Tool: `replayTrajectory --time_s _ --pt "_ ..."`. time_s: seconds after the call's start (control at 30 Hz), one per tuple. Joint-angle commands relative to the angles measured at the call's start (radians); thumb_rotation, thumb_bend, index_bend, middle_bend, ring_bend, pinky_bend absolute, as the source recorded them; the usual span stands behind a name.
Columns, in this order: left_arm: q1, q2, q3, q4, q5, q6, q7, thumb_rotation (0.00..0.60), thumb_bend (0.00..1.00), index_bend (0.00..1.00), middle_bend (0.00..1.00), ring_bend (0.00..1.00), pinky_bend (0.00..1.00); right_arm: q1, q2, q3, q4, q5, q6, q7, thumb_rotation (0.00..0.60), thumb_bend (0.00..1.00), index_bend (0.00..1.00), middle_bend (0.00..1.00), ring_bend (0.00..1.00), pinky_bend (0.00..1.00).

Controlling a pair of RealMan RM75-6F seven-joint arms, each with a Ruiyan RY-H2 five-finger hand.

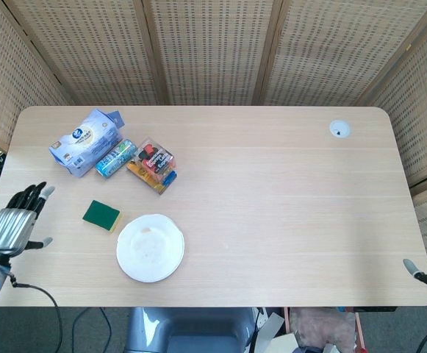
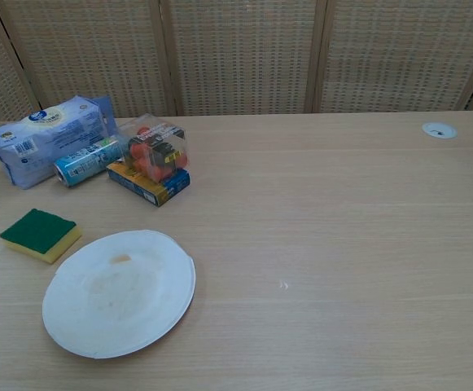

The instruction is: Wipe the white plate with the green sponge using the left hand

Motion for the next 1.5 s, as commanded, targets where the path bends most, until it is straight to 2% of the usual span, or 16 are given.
replayTrajectory --time_s 0.03,0.17,0.23,0.43,0.7,0.83,0.97,1.07,1.23,1.33,1.43,1.5 --pt "-0.178 -0.198 0.043 0.353 0.123 -0.178 -0.213 0.600 0.00 0.06 0.02 0.01 0.16 0.008 -0.008 0.009 0.001 0.022 -0.015 -0.016 0.600 0.00 0.00 0.00 0.00 0.00" --pt "-0.234 -0.284 0.081 0.505 0.174 -0.210 -0.310 0.600 0.00 0.23 0.10 0.05 0.17 0.017 -0.016 0.022 0.006 0.063 -0.037 -0.033 0.600 0.00 0.00 0.00 0.00 0.00" --pt "-0.252 -0.306 0.092 0.542 0.185 -0.220 -0.334 0.600 0.00 0.25 0.10 0.05 0.17 0.020 -0.018 0.027 0.006 0.075 -0.043 -0.040 0.600 0.00 0.00 0.00 0.00 0.00" --pt "-0.305 -0.340 0.131 0.601 0.227 -0.237 -0.362 0.600 0.00 0.25 0.14 0.09 0.17 0.027 -0.025 0.039 0.009 0.109 -0.056 -0.056 0.600 0.00 0.00 0.00 0.00 0.00" --pt "-0.357 -0.373 0.149 0.626 0.218 -0.308 -0.345 0.600 0.00 0.25 0.14 0.10 0.17 0.034 -0.027 0.050 0.017 0.138 -0.072 -0.058 0.600 0.00 0.00 0.00 0.00 0.00" --pt "-0.374 -0.392 0.159 0.644 0.213 -0.333 -0.327 0.600 0.00 0.27 0.18 0.10 0.18 0.038 -0.027 0.054 0.024 0.152 -0.083 -0.054 0.600 0.00 0.00 0.00 0.00 0.00" --pt "-0.374 -0.405 0.164 0.661 0.215 -0.309 -0.331 0.600 0.00 0.43 0.30 0.20 0.25 0.040 -0.027 0.056 0.027 0.158 -0.088 -0.052 0.600 0.00 0.00 0.00 0.00 0.00" --pt "-0.372 -0.413 0.170 0.673 0.213 -0.291 -0.351 0.600 0.05 0.51 0.37 0.25 0.30 0.041 -0.026 0.055 0.028 0.158 -0.091 -0.049 0.600 0.00 0.00 0.00 0.00 0.00" --pt "-0.371 -0.391 0.163 0.651 0.209 -0.239 -0.373 0.600 0.09 0.54 0.40 0.27 0.34 0.040 -0.024 0.052 0.026 0.153 -0.090 -0.044 0.600 0.00 0.00 0.00 0.00 0.00" --pt "-0.373 -0.353 0.155 0.599 0.204 -0.208 -0.381 0.600 0.09 0.54 0.40 0.27 0.34 0.039 -0.021 0.051 0.024 0.152 -0.089 -0.040 0.600 0.00 0.00 0.00 0.00 0.00" --pt "-0.372 -0.313 0.141 0.527 0.199 -0.163 -0.398 0.600 0.09 0.54 0.40 0.27 0.36 0.036 -0.018 0.050 0.022 0.149 -0.083 -0.035 0.600 0.00 0.00 0.00 0.00 0.00" --pt "-0.369 -0.265 0.128 0.427 0.212 -0.090 -0.438 0.600 0.09 0.54 0.40 0.27 0.36 0.033 -0.016 0.052 0.020 0.147 -0.076 -0.029 0.600 0.00 0.00 0.00 0.00 0.00"
